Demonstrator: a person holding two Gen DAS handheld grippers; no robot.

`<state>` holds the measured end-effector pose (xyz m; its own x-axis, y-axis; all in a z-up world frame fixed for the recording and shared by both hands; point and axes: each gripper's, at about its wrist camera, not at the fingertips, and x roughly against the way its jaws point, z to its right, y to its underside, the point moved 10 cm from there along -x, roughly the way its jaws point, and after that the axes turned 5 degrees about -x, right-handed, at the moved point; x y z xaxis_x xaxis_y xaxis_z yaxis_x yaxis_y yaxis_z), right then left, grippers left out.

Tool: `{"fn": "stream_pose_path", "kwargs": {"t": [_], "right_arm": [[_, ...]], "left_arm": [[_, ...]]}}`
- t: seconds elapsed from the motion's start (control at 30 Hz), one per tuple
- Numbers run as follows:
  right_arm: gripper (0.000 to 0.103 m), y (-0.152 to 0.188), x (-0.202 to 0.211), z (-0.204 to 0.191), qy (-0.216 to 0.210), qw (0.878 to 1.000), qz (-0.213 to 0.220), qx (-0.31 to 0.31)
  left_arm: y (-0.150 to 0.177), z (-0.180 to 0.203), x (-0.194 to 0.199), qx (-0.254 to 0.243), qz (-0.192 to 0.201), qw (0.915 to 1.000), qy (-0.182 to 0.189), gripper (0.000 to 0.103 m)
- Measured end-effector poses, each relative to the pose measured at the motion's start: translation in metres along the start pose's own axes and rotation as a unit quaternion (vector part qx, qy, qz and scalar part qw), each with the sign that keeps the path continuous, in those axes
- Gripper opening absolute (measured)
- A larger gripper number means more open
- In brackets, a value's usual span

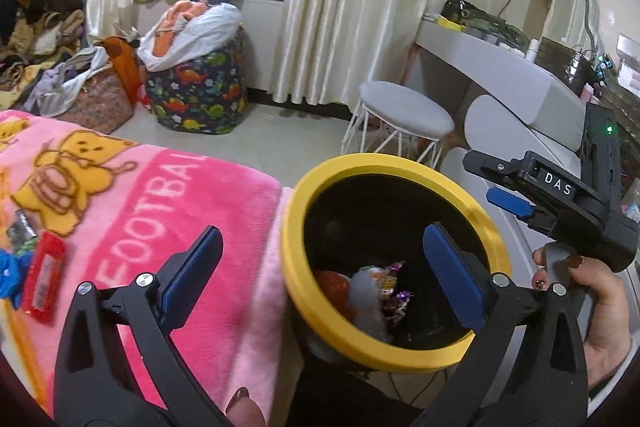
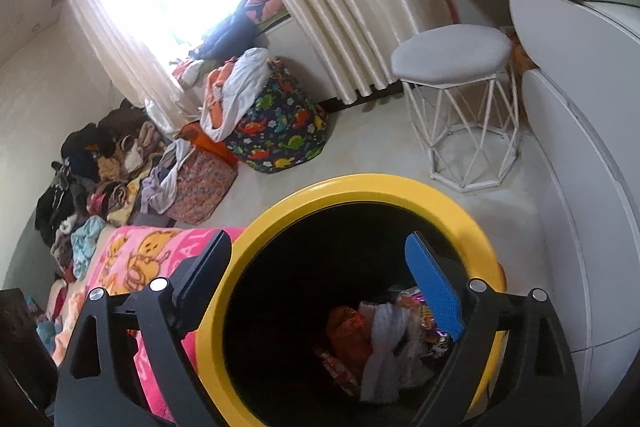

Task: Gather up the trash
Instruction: 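Move both open tools back to the remaining trash on the blanket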

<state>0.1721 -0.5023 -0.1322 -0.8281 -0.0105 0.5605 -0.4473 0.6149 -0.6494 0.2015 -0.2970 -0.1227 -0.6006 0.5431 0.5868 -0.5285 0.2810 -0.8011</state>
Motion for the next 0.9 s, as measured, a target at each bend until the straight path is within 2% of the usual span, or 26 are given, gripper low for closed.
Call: {"fn": "stream_pose_path", "kwargs": {"t": [0.63,0.9], "right_arm": [[0.091,0.019,0.001,-0.073,-0.032,0.997,-0.017,0.072],[0.092,0.035,0.000,-0.119,-0.063,0.991,-0.027,0.111]], "left_arm": [[0.000,-0.083,0.053,0.054,0.039,0.9957,-0.064,0.092],[0.005,-0.122,0.075,0.084,0.050,0.9912,-0.090,0.092]]}}
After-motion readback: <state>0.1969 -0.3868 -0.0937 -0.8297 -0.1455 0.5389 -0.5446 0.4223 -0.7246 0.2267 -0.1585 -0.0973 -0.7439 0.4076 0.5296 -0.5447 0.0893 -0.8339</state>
